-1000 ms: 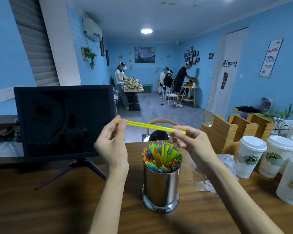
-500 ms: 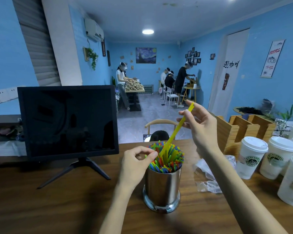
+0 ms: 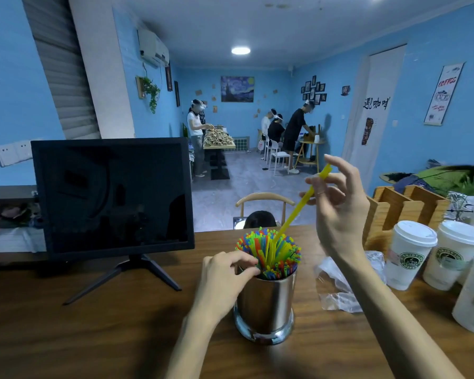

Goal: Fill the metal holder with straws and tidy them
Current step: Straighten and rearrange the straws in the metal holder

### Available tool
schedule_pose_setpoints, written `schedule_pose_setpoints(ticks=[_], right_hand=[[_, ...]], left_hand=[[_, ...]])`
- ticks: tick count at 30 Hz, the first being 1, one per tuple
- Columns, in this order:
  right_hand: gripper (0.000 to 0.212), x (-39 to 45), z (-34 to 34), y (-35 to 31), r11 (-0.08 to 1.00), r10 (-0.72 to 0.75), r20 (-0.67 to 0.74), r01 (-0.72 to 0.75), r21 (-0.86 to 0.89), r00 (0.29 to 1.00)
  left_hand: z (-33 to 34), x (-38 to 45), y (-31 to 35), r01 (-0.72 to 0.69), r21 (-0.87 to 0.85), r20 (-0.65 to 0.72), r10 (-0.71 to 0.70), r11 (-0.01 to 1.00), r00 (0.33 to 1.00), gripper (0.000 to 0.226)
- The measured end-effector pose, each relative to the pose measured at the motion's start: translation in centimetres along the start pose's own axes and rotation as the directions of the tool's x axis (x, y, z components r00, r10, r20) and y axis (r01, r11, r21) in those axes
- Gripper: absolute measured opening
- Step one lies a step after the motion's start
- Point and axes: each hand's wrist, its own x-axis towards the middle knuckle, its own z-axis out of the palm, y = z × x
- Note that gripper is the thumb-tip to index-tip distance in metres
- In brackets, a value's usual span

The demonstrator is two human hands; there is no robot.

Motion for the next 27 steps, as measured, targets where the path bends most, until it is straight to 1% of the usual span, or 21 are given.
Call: schedule_pose_setpoints(ticks=[2, 3, 5, 7, 10, 11, 12, 14, 15, 16, 18, 20, 22, 25, 27], right_hand=[[0.037, -0.3, -0.1, 1.2, 0.988, -0.016, 0.101, 0.031, -0.150, 0.995], [0.038, -0.7, 0.0, 1.8, 0.978, 0.003, 0.168, 0.032, -0.208, 0.986], [0.035, -1.9, 0.5, 2.6, 0.965, 0.081, 0.288, -0.003, -0.263, 0.954], [0.025, -2.9, 1.0, 3.2, 0.957, 0.113, 0.354, -0.006, -0.291, 0.928], [0.009, -4.0, 1.2, 3.9, 0.931, 0.069, 0.439, 0.100, -0.350, 0.896], [0.012, -4.2, 1.3, 4.1, 0.918, 0.078, 0.486, 0.128, -0.376, 0.870], [0.021, -4.5, 1.2, 4.3, 0.900, 0.106, 0.535, 0.148, -0.410, 0.838], [0.035, -5.1, 1.2, 4.9, 0.865, 0.188, 0.607, 0.162, -0.474, 0.772], [0.039, -5.3, 1.1, 5.1, 0.858, 0.221, 0.628, 0.158, -0.489, 0.746], [0.041, -5.4, 1.1, 5.1, 0.856, 0.239, 0.638, 0.151, -0.494, 0.732], [0.044, -5.1, 1.0, 4.6, 0.873, 0.261, 0.628, 0.098, -0.477, 0.733], [0.044, -4.7, 0.7, 3.7, 0.916, 0.265, 0.608, 0.003, -0.402, 0.748], [0.041, -4.4, 0.4, 2.8, 0.947, 0.257, 0.618, -0.065, -0.316, 0.743], [0.040, -4.6, 0.5, 2.7, 0.951, 0.245, 0.664, -0.041, -0.307, 0.706], [0.040, -4.6, 0.4, 2.9, 0.946, 0.250, 0.669, -0.030, -0.322, 0.700]], left_hand=[[0.3, 0.0, -0.2, -0.031, -0.016, -0.064, 0.030, 0.999, 0.998, 0.014], [0.6, 0.0, -0.3, -0.059, 0.011, -0.102, 0.060, 0.998, 0.993, 0.013], [1.4, -0.3, -0.6, -0.136, 0.092, -0.159, 0.150, 0.986, 0.976, 0.012], [2.4, -0.7, -1.2, -0.193, 0.123, -0.205, 0.216, 0.973, 0.955, 0.010], [3.2, -0.8, -2.0, -0.272, 0.137, -0.320, 0.303, 0.952, 0.898, 0.010], [3.1, -0.7, -2.1, -0.295, 0.147, -0.359, 0.329, 0.944, 0.873, 0.011], [2.9, -0.5, -2.0, -0.314, 0.159, -0.396, 0.352, 0.936, 0.848, 0.011], [2.2, 0.1, -1.3, -0.340, 0.175, -0.464, 0.382, 0.924, 0.799, 0.011], [1.7, 0.5, -0.7, -0.344, 0.175, -0.495, 0.385, 0.922, 0.779, 0.011], [1.2, 0.9, -0.1, -0.341, 0.167, -0.525, 0.376, 0.925, 0.763, 0.010], [0.0, 1.6, 0.9, -0.316, 0.108, -0.573, 0.319, 0.943, 0.755, 0.010], [-1.0, 2.4, 1.7, -0.282, -0.043, -0.616, 0.197, 0.958, 0.763, 0.009], [-2.0, 3.0, 2.1, -0.267, -0.218, -0.650, 0.064, 0.939, 0.758, 0.003], [-3.2, 4.0, 2.9, -0.280, -0.392, -0.697, -0.084, 0.876, 0.713, 0.010], [-3.5, 4.4, 3.4, -0.289, -0.468, -0.696, -0.147, 0.835, 0.702, 0.019]])
